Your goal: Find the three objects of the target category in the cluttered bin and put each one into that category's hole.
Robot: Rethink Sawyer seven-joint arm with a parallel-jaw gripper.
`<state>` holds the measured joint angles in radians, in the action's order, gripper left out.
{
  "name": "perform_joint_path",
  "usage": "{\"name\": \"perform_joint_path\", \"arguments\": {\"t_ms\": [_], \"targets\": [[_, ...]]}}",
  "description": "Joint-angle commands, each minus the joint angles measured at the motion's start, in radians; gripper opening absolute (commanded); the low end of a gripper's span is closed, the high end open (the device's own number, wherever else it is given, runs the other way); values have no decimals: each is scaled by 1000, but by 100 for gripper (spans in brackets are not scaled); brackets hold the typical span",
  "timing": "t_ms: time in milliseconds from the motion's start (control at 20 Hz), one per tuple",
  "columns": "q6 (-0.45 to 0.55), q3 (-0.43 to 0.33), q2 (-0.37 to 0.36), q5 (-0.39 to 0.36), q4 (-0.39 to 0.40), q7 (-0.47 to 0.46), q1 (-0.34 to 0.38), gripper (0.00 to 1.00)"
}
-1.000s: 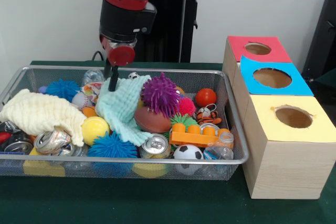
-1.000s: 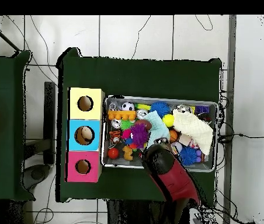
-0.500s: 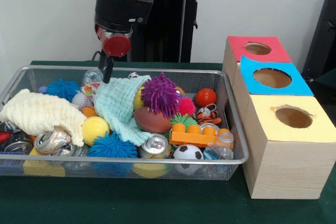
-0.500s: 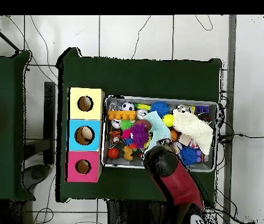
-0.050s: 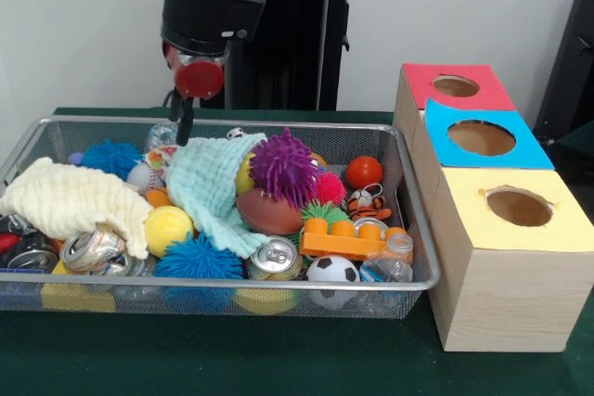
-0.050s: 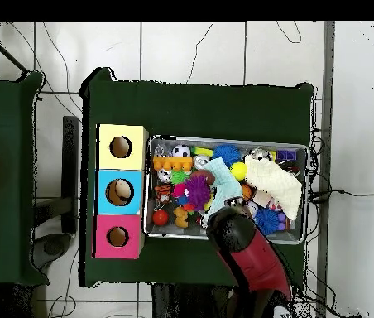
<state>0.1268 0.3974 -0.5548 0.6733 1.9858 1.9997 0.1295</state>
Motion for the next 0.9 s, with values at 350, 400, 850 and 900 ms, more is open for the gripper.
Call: {"name": "perform_joint_path", "arguments": {"t_ms": [350, 400, 850, 900], "targets": [[-18, -130, 29, 42, -7, 237, 89, 100], [-38, -154, 22, 34, 8, 233, 108, 100], [-112, -195, -14, 42, 104, 308, 112, 100], [-109, -195, -12, 44, 103, 304, 117, 100]]}}
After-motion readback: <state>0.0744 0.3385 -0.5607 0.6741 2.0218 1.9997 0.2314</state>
